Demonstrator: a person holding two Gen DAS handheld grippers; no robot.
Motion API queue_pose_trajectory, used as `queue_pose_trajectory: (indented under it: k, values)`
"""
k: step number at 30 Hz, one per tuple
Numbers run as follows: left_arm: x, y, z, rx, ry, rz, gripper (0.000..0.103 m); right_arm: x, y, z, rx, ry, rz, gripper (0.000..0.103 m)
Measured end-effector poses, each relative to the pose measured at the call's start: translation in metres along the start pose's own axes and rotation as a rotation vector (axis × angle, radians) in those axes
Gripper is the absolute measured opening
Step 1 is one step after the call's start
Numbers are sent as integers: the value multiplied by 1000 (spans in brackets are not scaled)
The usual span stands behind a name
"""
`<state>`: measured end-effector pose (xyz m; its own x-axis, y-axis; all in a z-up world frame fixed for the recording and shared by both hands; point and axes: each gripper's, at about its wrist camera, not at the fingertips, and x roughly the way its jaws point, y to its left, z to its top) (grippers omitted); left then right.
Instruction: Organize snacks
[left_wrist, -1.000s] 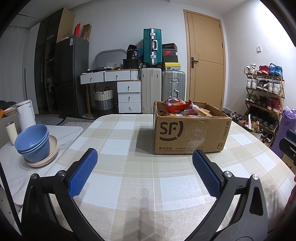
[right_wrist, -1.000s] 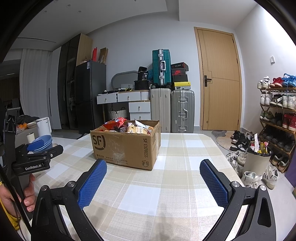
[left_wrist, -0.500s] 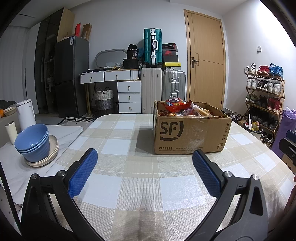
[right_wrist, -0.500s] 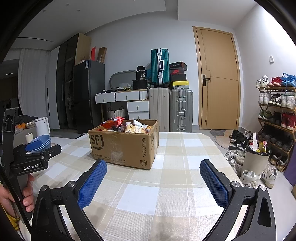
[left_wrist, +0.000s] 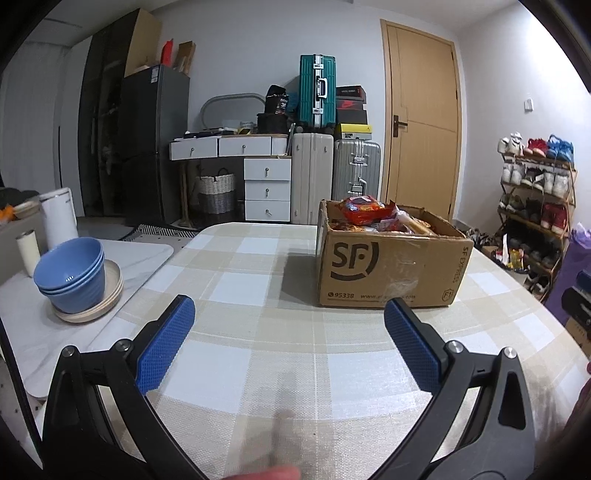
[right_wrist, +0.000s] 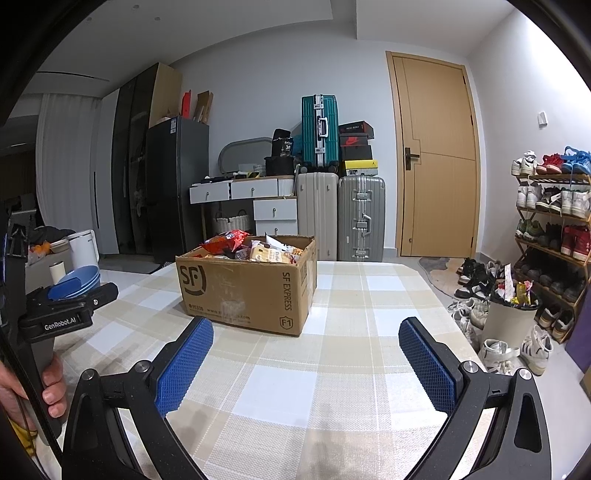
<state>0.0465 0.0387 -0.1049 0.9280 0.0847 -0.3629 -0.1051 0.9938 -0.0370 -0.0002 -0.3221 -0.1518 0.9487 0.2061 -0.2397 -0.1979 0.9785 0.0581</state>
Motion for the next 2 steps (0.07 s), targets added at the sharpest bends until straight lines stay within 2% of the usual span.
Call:
queue_pose_trajectory:
  k: [2]
  values:
    - [-1, 4, 0, -23, -4, -7, 103, 1, 1, 1, 1, 1, 0, 102]
